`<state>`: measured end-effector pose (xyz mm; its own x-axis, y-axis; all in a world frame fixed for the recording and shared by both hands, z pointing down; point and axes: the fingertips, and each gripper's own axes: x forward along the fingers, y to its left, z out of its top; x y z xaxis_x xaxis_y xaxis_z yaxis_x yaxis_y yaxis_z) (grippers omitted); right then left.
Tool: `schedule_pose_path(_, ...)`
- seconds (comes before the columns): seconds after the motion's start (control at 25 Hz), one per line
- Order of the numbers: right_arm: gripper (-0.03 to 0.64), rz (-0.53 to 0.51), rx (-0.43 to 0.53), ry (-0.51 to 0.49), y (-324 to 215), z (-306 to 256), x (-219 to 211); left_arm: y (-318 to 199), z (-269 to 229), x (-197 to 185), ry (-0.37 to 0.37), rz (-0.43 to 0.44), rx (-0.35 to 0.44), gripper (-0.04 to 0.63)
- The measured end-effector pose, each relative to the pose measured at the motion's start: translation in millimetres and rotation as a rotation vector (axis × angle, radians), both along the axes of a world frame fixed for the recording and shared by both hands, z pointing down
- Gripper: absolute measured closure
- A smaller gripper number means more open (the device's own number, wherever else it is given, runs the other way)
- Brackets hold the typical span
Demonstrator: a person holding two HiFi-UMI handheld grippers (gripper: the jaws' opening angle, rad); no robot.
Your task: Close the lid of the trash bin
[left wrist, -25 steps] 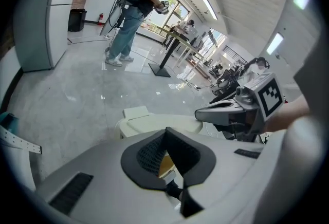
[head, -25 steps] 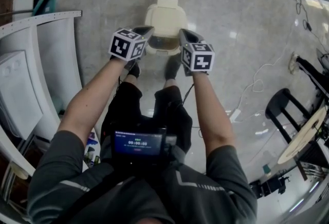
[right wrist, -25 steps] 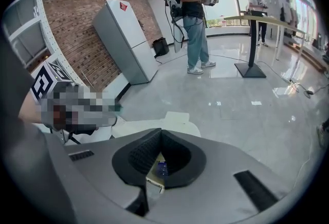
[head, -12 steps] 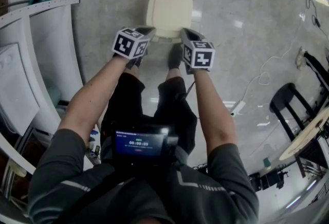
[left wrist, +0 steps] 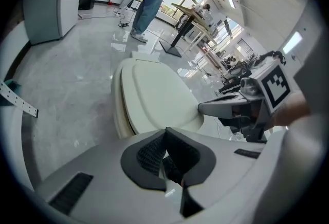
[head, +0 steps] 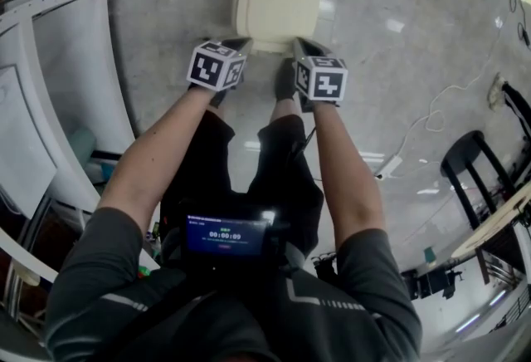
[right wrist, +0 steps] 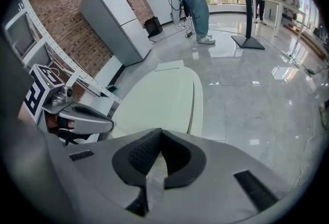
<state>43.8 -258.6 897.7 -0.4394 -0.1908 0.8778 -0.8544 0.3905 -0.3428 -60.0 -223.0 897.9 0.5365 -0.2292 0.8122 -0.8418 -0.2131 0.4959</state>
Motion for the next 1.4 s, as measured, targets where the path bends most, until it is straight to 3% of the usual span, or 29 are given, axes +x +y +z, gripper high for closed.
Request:
schedule_pose_path(0.88, 0.604, -0.017, -0.040, 0.038, 3.3, 31.5, -0.3, 4.8, 40.2, -1.0, -0.030, -0.036, -0.066, 0.598)
schedule_pose_path(1.04, 0.606, -0.012, -0.055, 0.025, 4.2, 32.4, 0.6, 4.7, 38.8, -0.1, -0.037, -0.018, -0.053, 0.598)
schedule_pose_path(1.2, 0.606, -0.036, -0.064, -0.015, 3.7, 19.6, -5.8, -4.7, 26.4, -8.2, -0.028, -0.085, -0.038, 0.600)
schedule_pose_path(1.4, 0.606, -0.006, 0.014, -0.033, -21.4, -12.9, -9.1, -28.7, -5.2, -16.0, -0.031, -0.110, 0.026, 0.598)
